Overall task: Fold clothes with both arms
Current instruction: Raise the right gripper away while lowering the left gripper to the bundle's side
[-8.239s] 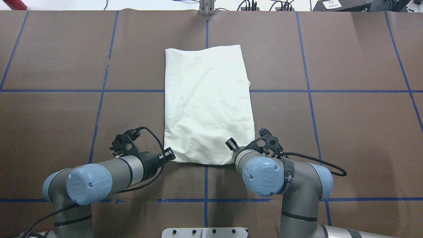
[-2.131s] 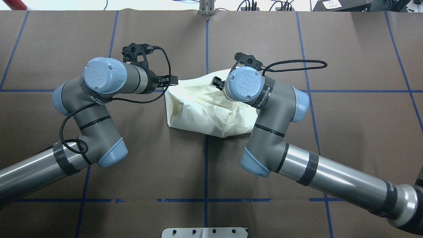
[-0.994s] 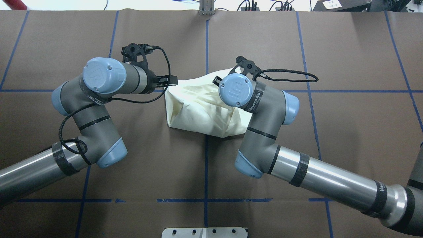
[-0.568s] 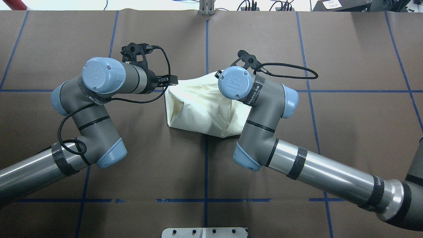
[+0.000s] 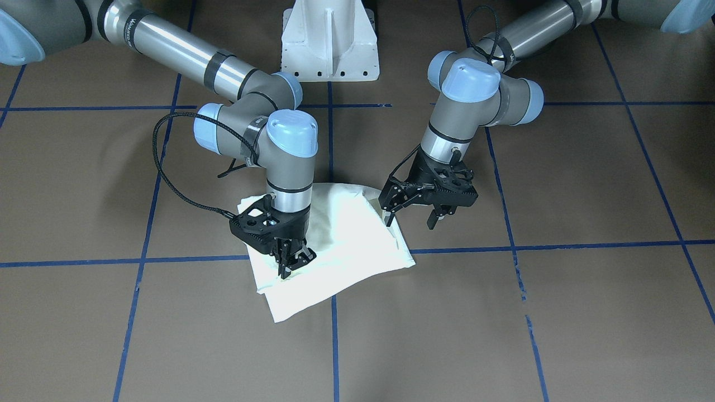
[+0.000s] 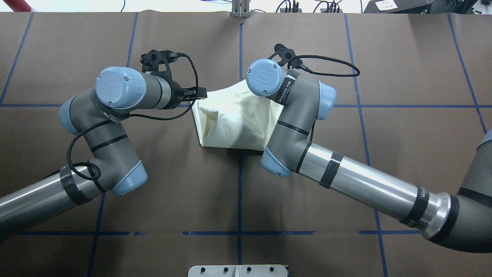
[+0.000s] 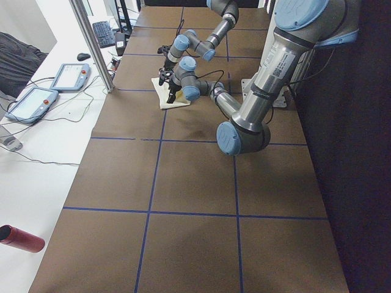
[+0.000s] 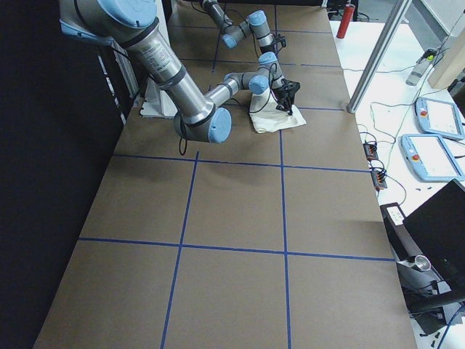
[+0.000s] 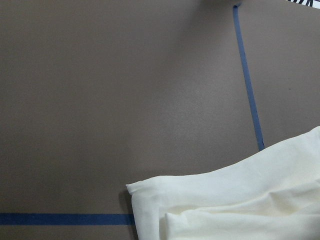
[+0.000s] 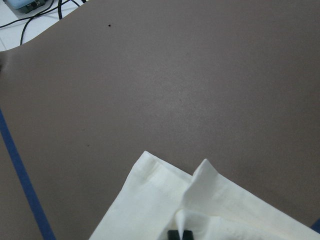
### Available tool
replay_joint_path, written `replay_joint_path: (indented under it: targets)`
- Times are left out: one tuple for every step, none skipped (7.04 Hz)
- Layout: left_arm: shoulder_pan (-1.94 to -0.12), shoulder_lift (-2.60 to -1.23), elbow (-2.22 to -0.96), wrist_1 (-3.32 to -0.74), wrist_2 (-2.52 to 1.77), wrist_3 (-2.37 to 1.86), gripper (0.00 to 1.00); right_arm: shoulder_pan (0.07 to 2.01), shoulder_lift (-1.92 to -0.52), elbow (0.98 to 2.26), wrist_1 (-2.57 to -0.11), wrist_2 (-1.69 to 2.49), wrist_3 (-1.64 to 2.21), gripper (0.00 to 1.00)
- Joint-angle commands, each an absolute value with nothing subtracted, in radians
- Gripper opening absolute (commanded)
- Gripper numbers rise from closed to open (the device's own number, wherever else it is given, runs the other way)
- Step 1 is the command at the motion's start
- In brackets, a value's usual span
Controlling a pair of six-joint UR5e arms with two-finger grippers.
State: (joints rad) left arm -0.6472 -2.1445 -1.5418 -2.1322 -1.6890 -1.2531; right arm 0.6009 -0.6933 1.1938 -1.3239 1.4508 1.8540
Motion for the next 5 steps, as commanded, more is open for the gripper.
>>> replay_joint_path:
  targets:
    - [-0.646,-2.14,-1.542,-2.132,-1.689,-1.255,1.0,0.606,-0.69,1.174,-1.328,1.439,1.826,0.59]
    - [-0.644,-2.14,-1.542,-2.132,-1.689,-1.255,1.0,0.607,-0.677,1.169,-1.327,1.415,1.745,1.0]
    - [-0.644,-2.141,-1.543,-2.132,-1.689,-1.258,1.0,0.63,-0.661,1.169,-1.327,1.417,1.723,1.0]
    - [-0.64,-2.141,-1.554,-2.134,-1.689,-1.285,1.0,0.667,-0.634,1.17,-1.338,1.471,1.638,1.0]
    - [-0.634,-2.144,-1.565,-2.135,-1.69,-1.33,1.0,0.71,-0.635,1.181,-1.339,1.591,1.553,1.0]
